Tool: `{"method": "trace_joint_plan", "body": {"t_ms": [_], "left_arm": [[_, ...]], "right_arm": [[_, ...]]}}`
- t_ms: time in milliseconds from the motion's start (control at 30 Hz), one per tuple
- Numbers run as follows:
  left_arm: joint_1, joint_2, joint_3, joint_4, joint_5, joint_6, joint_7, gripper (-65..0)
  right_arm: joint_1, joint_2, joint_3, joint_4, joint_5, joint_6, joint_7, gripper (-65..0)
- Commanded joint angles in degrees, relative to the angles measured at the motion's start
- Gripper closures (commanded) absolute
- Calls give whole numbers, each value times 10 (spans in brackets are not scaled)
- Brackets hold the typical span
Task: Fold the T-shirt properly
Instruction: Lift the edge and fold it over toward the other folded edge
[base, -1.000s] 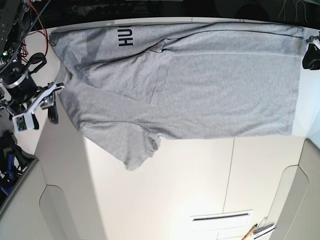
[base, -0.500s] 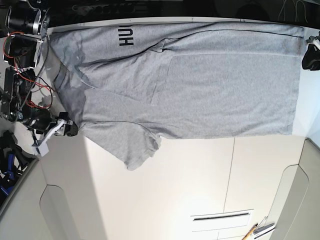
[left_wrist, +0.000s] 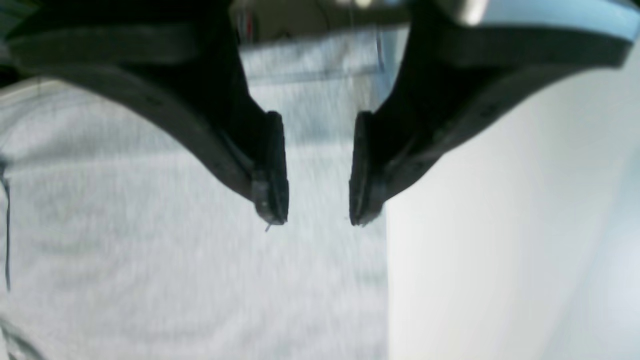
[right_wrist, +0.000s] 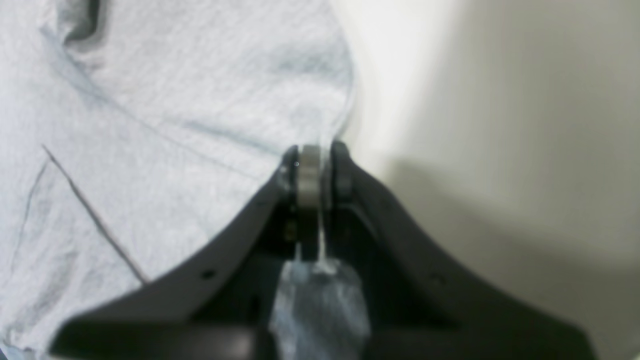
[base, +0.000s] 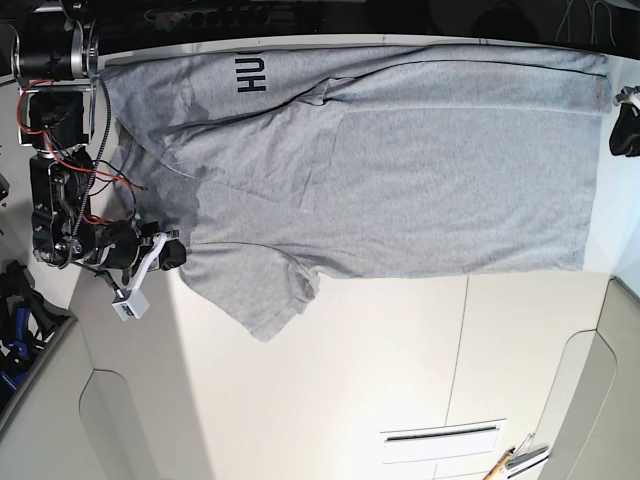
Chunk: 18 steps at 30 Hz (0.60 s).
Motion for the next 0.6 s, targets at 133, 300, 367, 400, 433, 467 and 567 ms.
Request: {"method": "trace_joint_plan", "body": {"t_ms": [133, 300, 367, 400, 433, 467, 567], "left_arm": [[-104, -24, 38, -80, 11, 18, -37, -243], [-233, -38, 143, -233, 76, 20, -110, -327], [-299, -39, 184, -294, 102, 20, -120, -384], [-332, -39, 203, -326, 116, 21, -122, -385], [-364, -39, 219, -357, 130, 29, -127, -385], [-395, -39, 233, -388, 145, 42, -136, -385], [-479, -39, 261, -483, 183, 61, -162, -385]], "right_arm": [[3, 5, 0, 1, -28, -7, -30, 0], [3, 5, 0, 1, -27, -7, -30, 0], [3, 5, 0, 1, -25, -7, -30, 0], [3, 5, 0, 1, -25, -7, -30, 0], [3, 5, 0, 1, -25, -7, -30, 0], [3, 5, 0, 1, -25, -7, -30, 0], [3, 5, 0, 1, -25, -7, -30, 0]]}}
